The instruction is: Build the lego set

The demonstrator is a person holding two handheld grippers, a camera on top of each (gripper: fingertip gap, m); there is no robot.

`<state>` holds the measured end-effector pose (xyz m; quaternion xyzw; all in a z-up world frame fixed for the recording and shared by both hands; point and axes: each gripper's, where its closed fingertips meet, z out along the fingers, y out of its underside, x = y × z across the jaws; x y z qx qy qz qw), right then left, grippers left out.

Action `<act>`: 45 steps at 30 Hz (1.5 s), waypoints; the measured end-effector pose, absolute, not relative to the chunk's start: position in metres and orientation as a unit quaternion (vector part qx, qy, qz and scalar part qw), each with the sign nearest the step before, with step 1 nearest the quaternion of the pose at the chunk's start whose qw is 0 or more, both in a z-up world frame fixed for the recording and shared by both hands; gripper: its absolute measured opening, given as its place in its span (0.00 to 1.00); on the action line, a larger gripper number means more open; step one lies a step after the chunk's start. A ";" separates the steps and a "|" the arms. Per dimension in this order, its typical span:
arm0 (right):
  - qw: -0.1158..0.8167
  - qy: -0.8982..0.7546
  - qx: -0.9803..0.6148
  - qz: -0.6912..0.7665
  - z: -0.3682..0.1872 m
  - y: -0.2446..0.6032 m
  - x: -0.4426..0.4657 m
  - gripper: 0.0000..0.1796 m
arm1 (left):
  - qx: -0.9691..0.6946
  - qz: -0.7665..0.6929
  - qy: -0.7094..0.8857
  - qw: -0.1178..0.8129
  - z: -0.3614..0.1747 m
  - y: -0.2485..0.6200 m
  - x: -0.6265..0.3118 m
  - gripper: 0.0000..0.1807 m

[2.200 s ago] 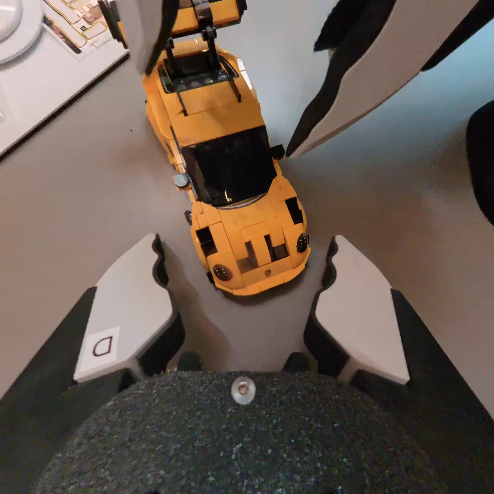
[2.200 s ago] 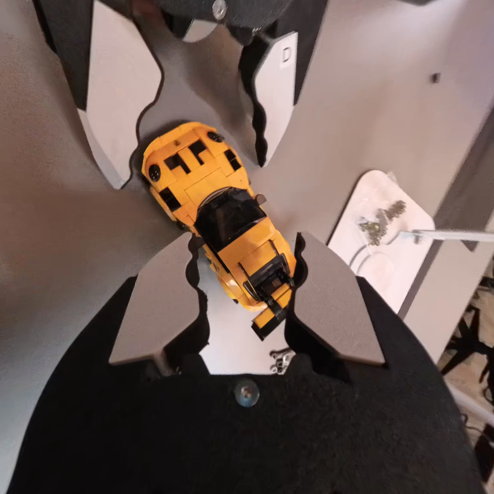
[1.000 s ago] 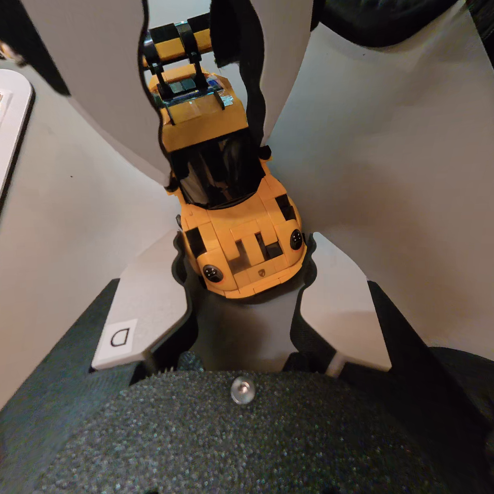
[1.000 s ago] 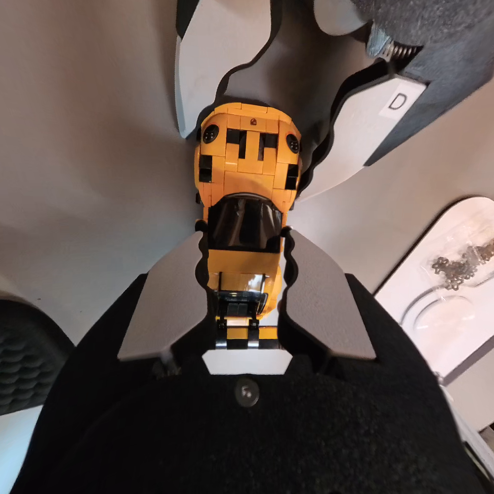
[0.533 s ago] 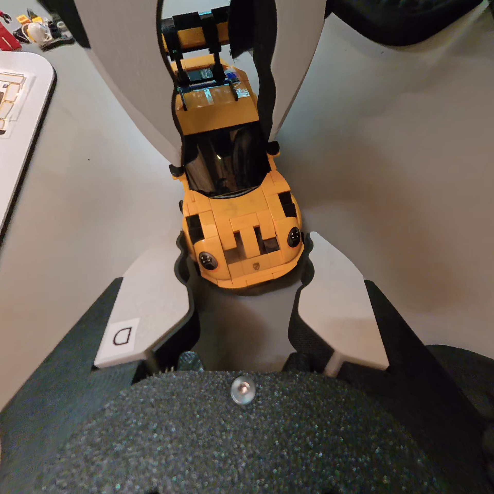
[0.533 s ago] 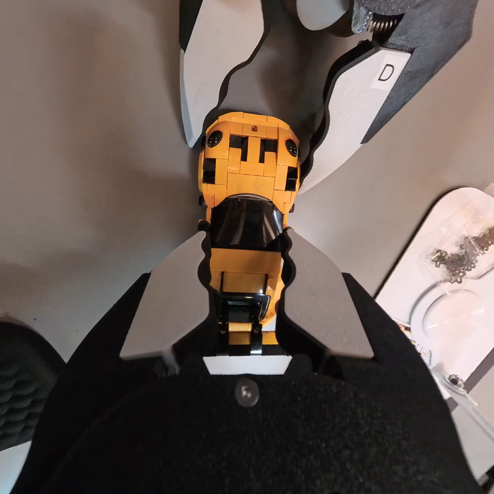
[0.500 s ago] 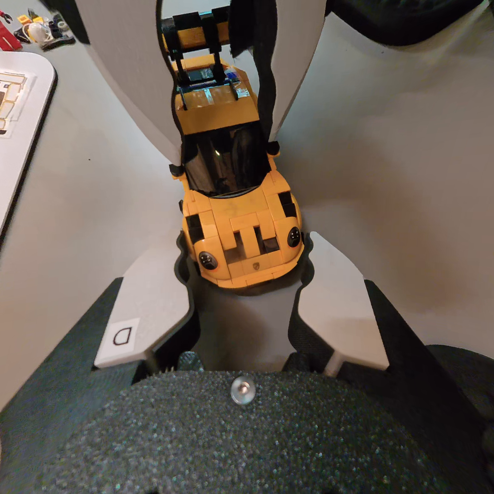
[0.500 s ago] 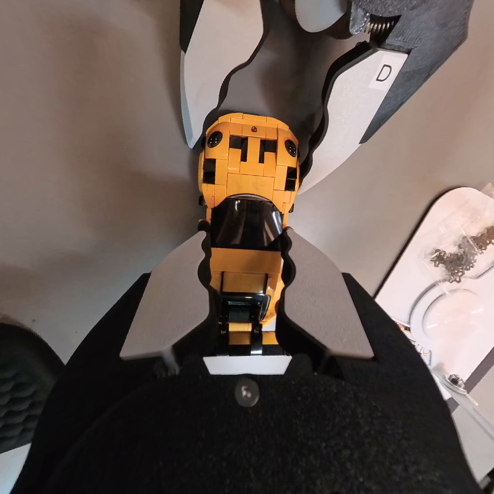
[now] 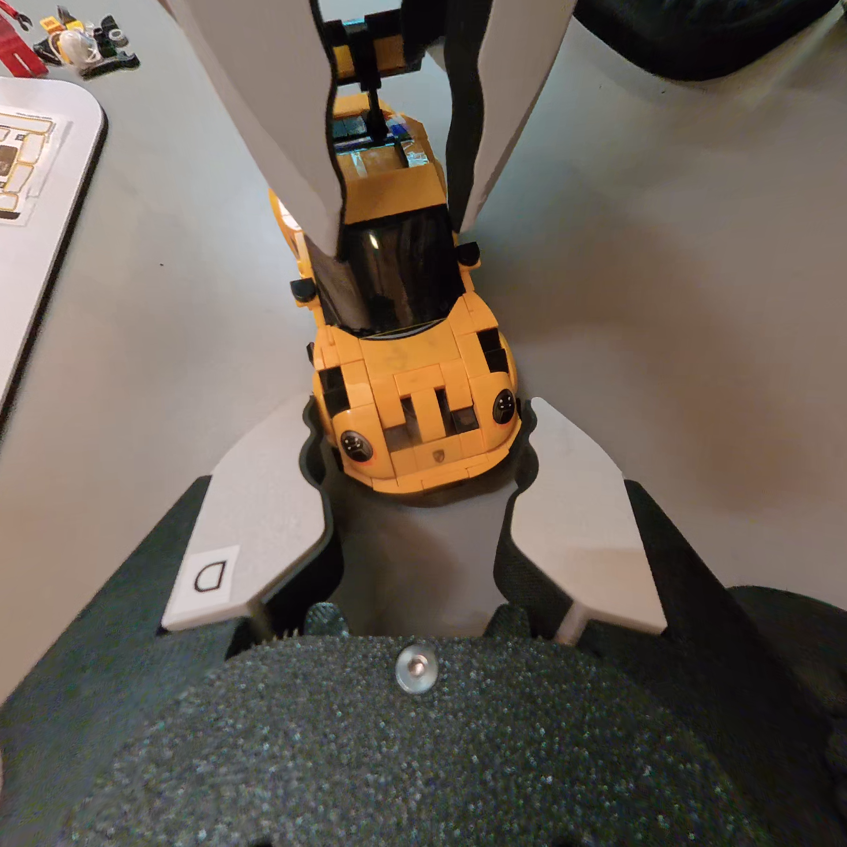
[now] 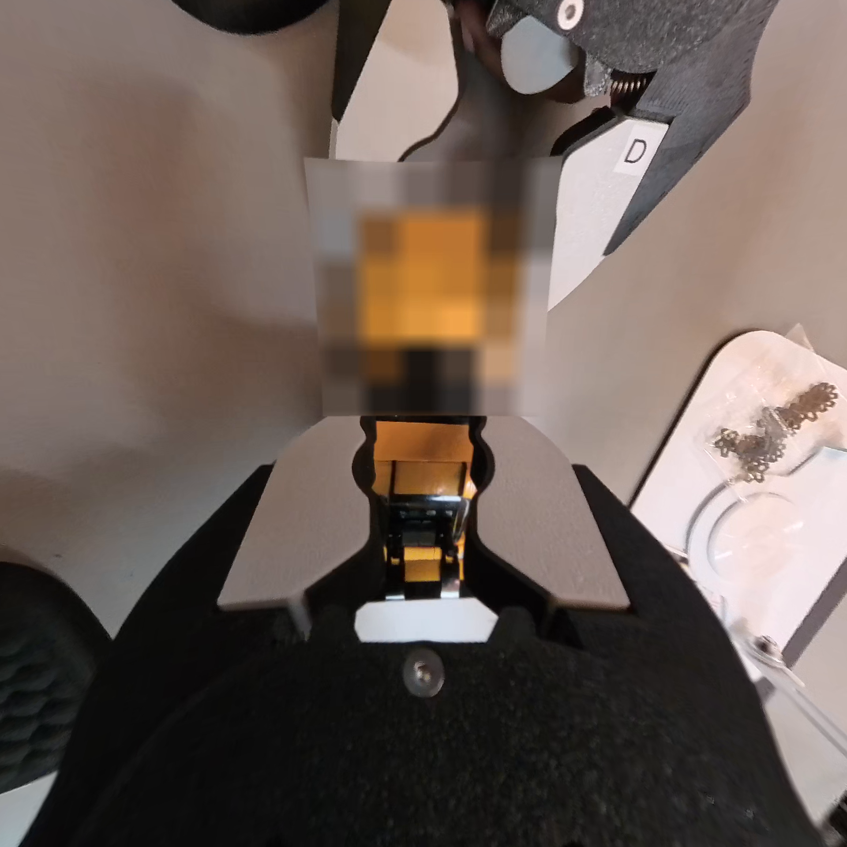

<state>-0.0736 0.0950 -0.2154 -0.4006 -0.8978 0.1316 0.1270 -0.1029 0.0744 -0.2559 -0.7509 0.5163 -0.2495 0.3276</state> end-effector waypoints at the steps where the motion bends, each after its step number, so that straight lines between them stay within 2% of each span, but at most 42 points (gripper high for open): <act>1: 0.130 -0.900 -0.398 0.122 -0.215 0.096 -0.074 0.23 | -0.751 -0.250 0.517 0.328 -0.256 0.074 -0.103 0.45; 4: 0.127 -0.898 -0.404 0.117 -0.212 0.099 -0.073 0.26 | -0.750 -0.249 0.518 0.328 -0.256 0.074 -0.103 0.45; 6: 0.107 -0.895 -0.420 0.108 -0.217 0.104 -0.067 0.33 | -0.750 -0.249 0.518 0.328 -0.256 0.074 -0.103 0.45; 8: 0.090 -0.893 -0.428 0.107 -0.224 0.106 -0.062 0.36 | -0.750 -0.249 0.518 0.328 -0.256 0.074 -0.103 0.45; 14: 0.097 -0.893 -0.425 0.114 -0.224 0.106 -0.065 0.29 | -0.749 -0.250 0.519 0.327 -0.256 0.073 -0.103 0.45; 28: 0.102 -0.903 -0.402 0.110 -0.203 0.092 -0.081 0.29 | -0.749 -0.250 0.519 0.327 -0.256 0.073 -0.103 0.45; 37: 0.057 -0.897 -0.422 0.119 -0.215 0.099 -0.070 0.29 | -0.748 -0.251 0.520 0.327 -0.256 0.072 -0.103 0.45; 45: 0.052 -0.893 -0.431 0.120 -0.225 0.104 -0.065 0.29 | -0.748 -0.251 0.520 0.327 -0.256 0.072 -0.103 0.45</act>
